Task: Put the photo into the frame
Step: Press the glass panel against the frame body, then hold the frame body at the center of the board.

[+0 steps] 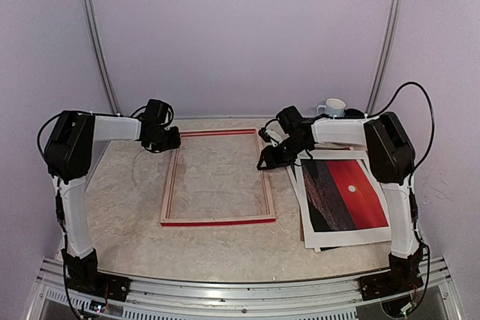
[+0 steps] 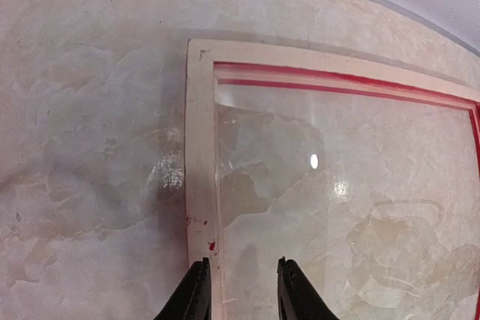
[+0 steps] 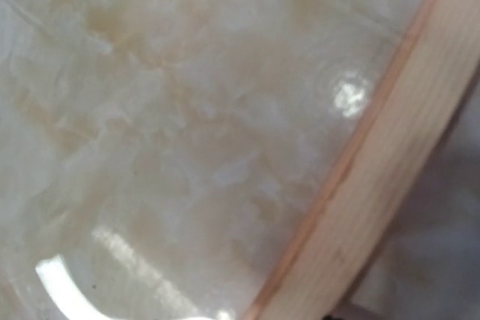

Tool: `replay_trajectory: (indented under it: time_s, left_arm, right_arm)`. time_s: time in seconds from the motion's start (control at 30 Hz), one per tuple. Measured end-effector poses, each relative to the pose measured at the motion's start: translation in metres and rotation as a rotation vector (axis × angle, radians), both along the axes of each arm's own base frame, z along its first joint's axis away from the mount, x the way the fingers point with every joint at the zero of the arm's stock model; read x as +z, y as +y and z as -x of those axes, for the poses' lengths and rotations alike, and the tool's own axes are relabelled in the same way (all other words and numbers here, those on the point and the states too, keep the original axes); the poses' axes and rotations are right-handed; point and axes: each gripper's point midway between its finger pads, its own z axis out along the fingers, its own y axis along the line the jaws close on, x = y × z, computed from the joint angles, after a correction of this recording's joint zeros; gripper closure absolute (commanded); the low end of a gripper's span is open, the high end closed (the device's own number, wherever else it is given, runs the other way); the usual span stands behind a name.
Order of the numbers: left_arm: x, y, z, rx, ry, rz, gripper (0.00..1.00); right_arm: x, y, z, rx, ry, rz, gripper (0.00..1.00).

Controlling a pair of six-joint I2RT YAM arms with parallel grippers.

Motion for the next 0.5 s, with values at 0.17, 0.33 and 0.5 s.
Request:
replay_trajectory:
  time_s: [0.17, 0.33, 0.5]
  left_arm:
    - [0.021, -0.005, -0.014, -0.008, -0.052, 0.012, 0.62]
    - [0.016, 0.004, -0.018, 0.036, -0.026, -0.035, 0.61]
    - [0.012, 0.014, -0.042, 0.107, -0.03, -0.091, 0.62]
  right_arm:
    - [-0.006, -0.002, -0.001, -0.035, 0.008, 0.0, 0.6]
    - [-0.009, -0.004, -0.004, -0.073, 0.016, 0.004, 0.64]
    - [-0.009, -0.004, -0.007, -0.103, 0.017, -0.001, 0.65]
